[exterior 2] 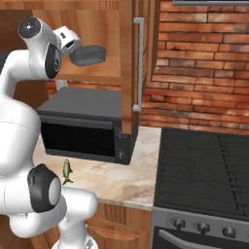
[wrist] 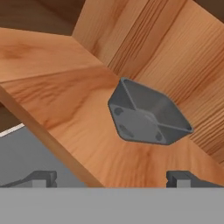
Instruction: Retrieve the tupperware from the cabinet, then place the raw meat into the tupperware to avoid contamination.
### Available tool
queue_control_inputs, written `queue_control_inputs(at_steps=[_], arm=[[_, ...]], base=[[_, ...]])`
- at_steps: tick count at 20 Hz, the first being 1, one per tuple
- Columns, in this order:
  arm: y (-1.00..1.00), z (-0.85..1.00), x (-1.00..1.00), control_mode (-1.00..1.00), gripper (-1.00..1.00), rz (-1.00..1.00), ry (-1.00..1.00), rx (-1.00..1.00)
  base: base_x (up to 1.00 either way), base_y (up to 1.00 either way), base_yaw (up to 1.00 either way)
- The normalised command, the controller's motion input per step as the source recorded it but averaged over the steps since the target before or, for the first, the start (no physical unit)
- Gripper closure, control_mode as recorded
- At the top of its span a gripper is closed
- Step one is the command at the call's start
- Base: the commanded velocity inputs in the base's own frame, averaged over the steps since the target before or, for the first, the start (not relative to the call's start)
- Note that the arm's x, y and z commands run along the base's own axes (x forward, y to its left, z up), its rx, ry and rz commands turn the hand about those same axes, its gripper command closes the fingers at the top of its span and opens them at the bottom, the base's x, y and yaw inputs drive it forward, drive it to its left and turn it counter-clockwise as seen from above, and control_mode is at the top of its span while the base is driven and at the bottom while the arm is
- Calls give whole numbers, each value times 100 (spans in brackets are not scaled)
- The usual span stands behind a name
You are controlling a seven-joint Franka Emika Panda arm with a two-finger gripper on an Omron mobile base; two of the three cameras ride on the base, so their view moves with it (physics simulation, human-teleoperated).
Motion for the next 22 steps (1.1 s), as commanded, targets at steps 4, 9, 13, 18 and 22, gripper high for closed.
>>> queue_control_inputs(at_steps=[4,9,13,18,22], arm=[[6,-5,13,-100,-100,0,0,0],[10,-7,15,-100,-100,0,0,0],[11,-4,15,-100,-100,0,0,0],[10,0,16,-100,-100,0,1,0],[10,0,18,-100,-100,0,1,0]], base=[[0,0,0],[0,0,0],[0,0,0],[0,0,0],[0,0,0]])
